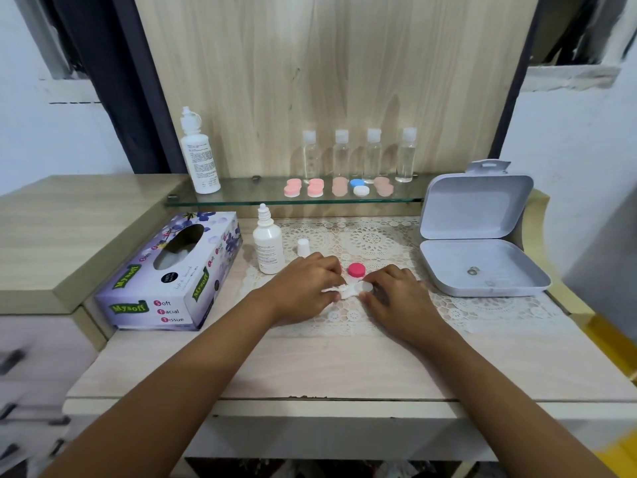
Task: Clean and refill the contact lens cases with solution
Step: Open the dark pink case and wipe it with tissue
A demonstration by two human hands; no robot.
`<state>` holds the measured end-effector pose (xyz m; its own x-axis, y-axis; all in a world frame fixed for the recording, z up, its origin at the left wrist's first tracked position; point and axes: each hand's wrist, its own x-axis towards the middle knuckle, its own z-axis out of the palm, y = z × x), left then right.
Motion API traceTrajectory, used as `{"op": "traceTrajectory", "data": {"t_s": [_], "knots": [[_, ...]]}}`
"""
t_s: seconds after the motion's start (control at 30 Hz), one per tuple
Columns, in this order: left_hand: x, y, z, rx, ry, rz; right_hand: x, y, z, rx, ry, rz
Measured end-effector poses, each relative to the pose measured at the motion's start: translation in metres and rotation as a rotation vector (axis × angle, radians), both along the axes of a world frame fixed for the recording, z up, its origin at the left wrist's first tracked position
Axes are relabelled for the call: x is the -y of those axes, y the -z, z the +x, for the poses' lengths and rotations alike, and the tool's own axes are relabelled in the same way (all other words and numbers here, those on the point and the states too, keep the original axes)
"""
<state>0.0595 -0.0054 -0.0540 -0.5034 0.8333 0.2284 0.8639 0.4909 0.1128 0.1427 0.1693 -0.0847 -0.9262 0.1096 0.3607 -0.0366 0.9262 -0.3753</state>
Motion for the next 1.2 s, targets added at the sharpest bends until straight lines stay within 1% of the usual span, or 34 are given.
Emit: {"op": "traceTrajectory", "data": {"t_s": [0.37,0.63,0.7,0.83,1.0,1.2], "knots": [[-0.005,-0.005,-0.002,-0.054,0.056,-0.09,-0.001,0.001,0.0,0.006,-0.009,-0.003],[0.006,0.0,-0.004,-0.337,0.122,-0.115,-0.002,0.001,0.0,-0.005,-0.032,-0.016],[0.003,-0.003,-0.002,-0.36,0.132,-0.136,-0.002,0.001,0.0,-0.003,-0.033,-0.019],[-0.005,-0.007,0.0,-0.311,0.101,-0.162,-0.002,0.001,0.0,-0.002,-0.03,-0.031],[-0.007,-0.008,-0.001,-0.076,0.07,-0.127,-0.002,0.001,-0.001,0.007,-0.029,-0.028],[-0.007,-0.008,-0.002,0.22,-0.019,-0.016,0.0,0.0,0.0,0.007,-0.019,-0.015]]}}
